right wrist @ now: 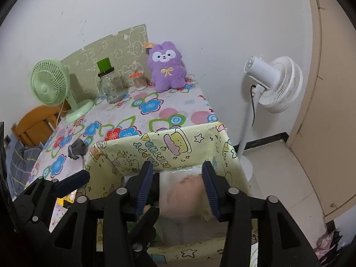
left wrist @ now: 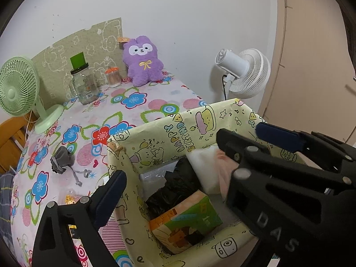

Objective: Organize soft objects
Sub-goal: 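Open the left gripper over the box while the right gripper releases the pink pack inside, then withdraw both grippers from the box toward the yellow pack and plastic bag, then grasp the clear plastic bag with the left gripper while the right gripper grasps the yellow cartoon pack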

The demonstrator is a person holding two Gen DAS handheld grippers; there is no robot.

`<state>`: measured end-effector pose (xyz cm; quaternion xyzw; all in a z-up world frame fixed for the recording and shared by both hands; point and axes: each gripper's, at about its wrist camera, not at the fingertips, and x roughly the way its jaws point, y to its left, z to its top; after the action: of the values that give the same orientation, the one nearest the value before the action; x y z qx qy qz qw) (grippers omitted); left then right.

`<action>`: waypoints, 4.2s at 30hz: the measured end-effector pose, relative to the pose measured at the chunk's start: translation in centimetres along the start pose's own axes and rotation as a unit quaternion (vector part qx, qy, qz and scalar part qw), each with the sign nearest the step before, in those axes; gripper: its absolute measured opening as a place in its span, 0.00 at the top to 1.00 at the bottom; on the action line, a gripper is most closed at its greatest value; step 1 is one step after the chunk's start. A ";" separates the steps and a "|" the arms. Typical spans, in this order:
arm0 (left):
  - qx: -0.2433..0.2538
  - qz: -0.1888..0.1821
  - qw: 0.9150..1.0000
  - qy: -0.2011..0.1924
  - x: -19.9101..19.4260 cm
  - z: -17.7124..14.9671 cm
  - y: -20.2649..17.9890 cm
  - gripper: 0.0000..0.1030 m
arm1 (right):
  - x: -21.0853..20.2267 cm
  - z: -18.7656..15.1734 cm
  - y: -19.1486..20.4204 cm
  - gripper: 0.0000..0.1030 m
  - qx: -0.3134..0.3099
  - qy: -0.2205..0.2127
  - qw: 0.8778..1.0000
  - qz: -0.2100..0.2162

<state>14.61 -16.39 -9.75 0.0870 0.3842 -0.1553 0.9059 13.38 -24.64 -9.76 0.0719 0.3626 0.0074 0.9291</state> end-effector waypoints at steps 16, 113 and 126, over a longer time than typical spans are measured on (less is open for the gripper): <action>-0.017 0.004 0.999 -0.033 -3.3 -0.4 1.3 0.03 | -2.8 -0.3 2.1 0.19 -0.021 -0.021 0.999 -0.014; -0.143 0.090 0.986 0.005 -1.5 -11.8 21.2 0.16 | 6.7 -7.1 22.0 0.24 -0.076 0.050 0.995 0.033; -0.139 0.082 0.986 0.032 0.4 -12.1 20.9 0.18 | 9.7 -7.6 21.2 0.43 -0.052 0.098 0.993 0.027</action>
<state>14.07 6.41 -17.59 -0.0034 0.4228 -0.0223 0.9059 16.20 -2.04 -18.87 0.0320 0.4490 0.0584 0.8910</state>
